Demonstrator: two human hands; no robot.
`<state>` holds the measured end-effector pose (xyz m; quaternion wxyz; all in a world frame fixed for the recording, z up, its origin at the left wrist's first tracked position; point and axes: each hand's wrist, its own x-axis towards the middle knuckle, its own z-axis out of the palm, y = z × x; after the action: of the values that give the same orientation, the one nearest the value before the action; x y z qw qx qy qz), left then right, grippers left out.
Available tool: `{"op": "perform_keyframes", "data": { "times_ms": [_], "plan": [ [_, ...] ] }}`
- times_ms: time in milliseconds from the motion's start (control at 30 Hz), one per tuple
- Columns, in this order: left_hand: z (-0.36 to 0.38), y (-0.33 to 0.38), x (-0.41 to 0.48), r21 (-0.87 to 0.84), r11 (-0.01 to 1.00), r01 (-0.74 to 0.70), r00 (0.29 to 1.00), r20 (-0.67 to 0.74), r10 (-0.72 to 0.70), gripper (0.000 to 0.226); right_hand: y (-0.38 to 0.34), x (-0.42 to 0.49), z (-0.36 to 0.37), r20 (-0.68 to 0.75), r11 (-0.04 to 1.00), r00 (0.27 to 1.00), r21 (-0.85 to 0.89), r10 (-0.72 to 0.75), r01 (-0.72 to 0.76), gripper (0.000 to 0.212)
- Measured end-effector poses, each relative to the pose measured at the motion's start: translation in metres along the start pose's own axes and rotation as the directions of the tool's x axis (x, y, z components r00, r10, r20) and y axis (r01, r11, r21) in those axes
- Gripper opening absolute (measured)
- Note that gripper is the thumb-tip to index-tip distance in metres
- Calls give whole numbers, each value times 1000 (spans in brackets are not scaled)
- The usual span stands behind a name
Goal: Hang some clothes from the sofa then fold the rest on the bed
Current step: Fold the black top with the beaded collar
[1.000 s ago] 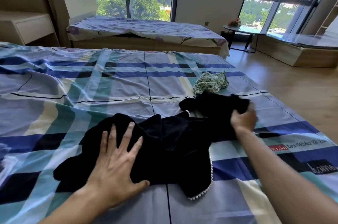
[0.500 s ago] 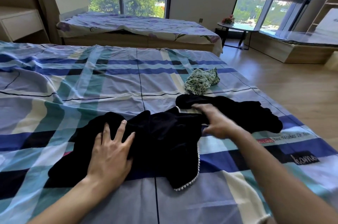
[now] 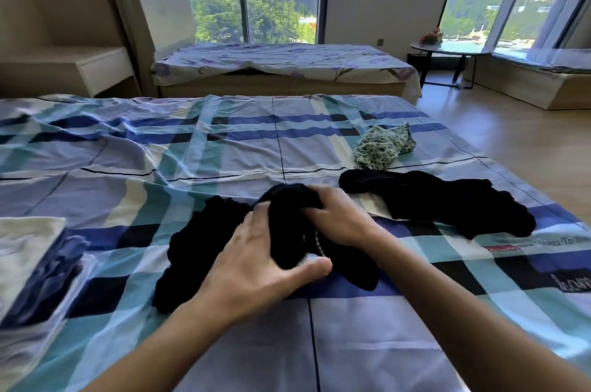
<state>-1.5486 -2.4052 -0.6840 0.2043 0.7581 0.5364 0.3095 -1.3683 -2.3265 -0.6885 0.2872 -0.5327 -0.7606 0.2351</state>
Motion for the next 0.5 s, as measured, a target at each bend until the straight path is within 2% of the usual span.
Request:
{"op": "perform_keyframes", "data": {
  "times_ms": [33, 67, 133, 167, 233, 333, 400, 467, 500],
  "plan": [
    [-1, 1, 6, -27, 999, 19, 999, -49, -20, 93, -12, 3, -3, 12, 992, 1000, 130, 7, -9, 19],
    [-5, -3, 15, -56, 998, 11, 991, -136, -18, 79, -24, 5, -8, 43, 968, 999, 248, 25, -35, 13],
    [-26, -9, 36, -149, 989, -22, 965, -260, -18, 36, -42, 8, -25, 76, 923, 996, 376, 52, -77, 10],
    [-40, -12, 47, -231, 972, -37, 963, -267, -27, 33, -47, 11, -36, 48, 932, 998, 356, 52, -65, 14],
    [-71, -15, 69, -363, 932, -21, 961, -265, -82, 48, -56, 17, -62, -24, 967, 999, 254, 41, -33, 27],
    [-120, -10, 98, -526, 847, 80, 953, -209, -220, 32, -73, 32, -100, -162, 988, 987, 156, 18, 8, 43],
    [-153, -3, 110, -607, 788, 100, 973, -107, -206, 11, -80, 42, -120, -269, 998, 962, 43, -40, 54, 38],
    [-187, 10, 113, -633, 766, 108, 989, -10, -147, 31, -87, 51, -135, -356, 997, 931, -11, -79, 81, 28],
    [-202, 14, 114, -643, 760, 94, 994, 21, -105, 37, -90, 54, -142, -398, 996, 914, 17, -76, 90, 21]
  ]
}}
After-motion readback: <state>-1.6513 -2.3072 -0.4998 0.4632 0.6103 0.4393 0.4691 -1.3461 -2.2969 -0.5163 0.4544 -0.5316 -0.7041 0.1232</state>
